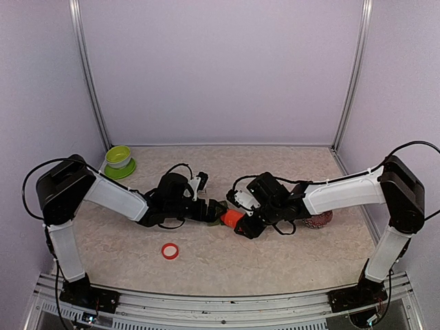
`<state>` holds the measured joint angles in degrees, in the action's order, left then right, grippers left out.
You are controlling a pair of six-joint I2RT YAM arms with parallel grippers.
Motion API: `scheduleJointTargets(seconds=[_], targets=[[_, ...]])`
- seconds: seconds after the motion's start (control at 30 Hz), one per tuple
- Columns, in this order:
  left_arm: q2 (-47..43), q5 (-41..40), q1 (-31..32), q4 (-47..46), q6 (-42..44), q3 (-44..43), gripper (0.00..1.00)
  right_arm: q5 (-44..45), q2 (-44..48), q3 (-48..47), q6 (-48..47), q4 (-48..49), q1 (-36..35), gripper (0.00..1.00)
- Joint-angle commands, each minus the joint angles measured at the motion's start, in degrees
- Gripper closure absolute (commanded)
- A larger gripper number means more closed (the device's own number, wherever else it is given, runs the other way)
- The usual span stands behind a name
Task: Sort the pills into containers
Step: Pour the pill into the compartment of the pill container.
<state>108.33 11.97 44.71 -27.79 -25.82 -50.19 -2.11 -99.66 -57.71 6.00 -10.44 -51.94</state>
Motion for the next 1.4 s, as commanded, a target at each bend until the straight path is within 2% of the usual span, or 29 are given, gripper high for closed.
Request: scheduleJointTargets(seconds=[0.0, 1.37], targets=[[-0.3, 1.3, -0.2, -0.6, 0.4, 0.2, 0.01, 0.7, -0.9, -2.5, -0.6, 0.1, 0.4, 0.70], [-0.2, 2.2, -0.7, -0.8, 0.0, 0.4, 0.01, 3.1, -3.5, -9.3, -3.7, -9.9, 0.7, 0.70]])
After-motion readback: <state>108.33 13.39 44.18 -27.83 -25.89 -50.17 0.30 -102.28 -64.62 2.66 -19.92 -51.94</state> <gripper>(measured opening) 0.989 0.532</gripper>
